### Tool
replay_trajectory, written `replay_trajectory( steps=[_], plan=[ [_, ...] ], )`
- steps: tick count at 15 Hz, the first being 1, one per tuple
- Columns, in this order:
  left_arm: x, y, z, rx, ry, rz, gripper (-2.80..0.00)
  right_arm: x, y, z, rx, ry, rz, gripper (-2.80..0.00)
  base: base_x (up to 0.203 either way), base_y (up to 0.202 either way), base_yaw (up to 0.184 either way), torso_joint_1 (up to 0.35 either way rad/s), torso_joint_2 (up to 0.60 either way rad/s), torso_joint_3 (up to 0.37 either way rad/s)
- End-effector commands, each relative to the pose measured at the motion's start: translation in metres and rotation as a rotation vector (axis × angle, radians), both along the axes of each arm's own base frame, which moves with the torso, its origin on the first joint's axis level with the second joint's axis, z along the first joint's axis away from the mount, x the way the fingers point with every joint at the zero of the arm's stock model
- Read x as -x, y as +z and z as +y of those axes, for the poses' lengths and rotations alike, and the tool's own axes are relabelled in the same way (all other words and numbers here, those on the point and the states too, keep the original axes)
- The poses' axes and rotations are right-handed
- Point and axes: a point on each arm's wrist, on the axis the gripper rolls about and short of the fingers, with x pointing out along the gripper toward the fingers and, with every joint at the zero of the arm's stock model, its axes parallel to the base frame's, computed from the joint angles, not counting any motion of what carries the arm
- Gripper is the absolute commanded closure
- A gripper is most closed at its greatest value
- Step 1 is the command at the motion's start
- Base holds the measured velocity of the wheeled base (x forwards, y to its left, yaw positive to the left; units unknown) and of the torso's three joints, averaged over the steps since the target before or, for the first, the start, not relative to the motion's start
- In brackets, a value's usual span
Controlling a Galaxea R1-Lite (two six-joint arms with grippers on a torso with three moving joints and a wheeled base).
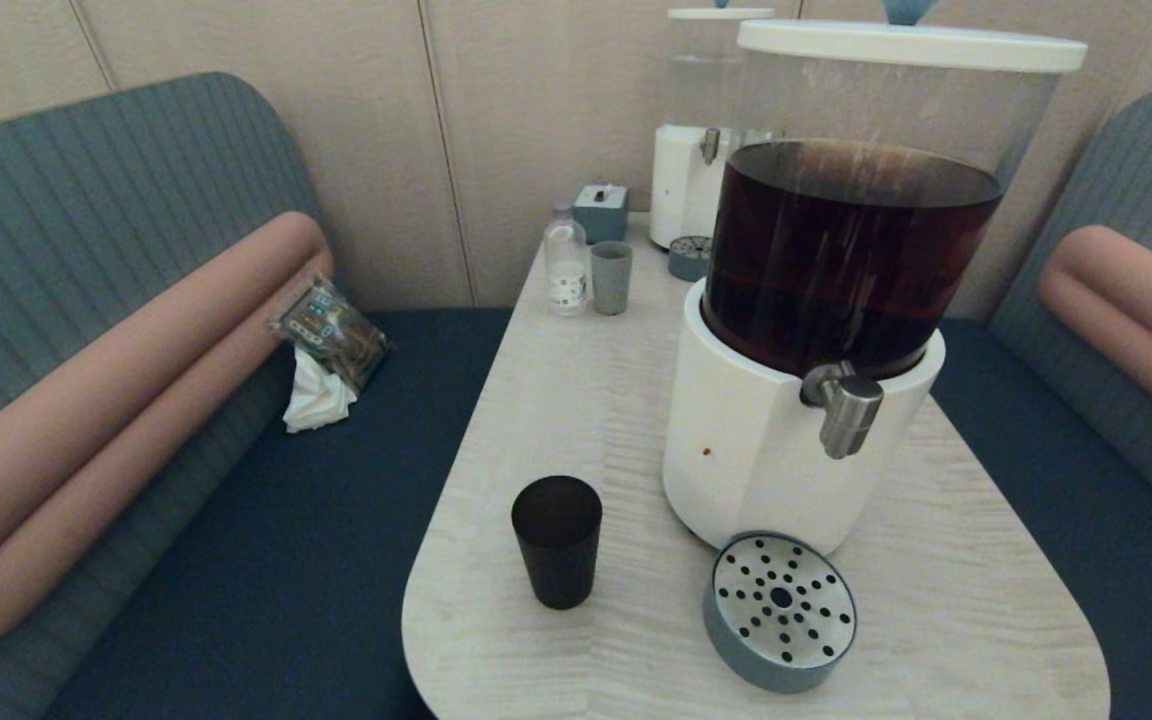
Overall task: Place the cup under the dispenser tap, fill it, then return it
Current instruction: Pick up the cup
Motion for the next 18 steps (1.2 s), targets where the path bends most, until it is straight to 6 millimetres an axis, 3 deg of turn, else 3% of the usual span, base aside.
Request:
replay_trajectory(
  steps=[1,18],
  plan=[
    [0.0000,0.0002,0.0000,0.000,0.001,0.002,0.00,-0.0001,0.0000,0.0000,0.000,0.001,0.002,0.00,0.000,0.000,0.000,0.000,0.00,0.000],
    [0.0013,0.0044,-0.0003,-0.057,-0.013,-0.009,0.00,-0.0001,0.0000,0.0000,0.000,0.001,0.002,0.00,0.000,0.000,0.000,0.000,0.00,0.000]
  ],
)
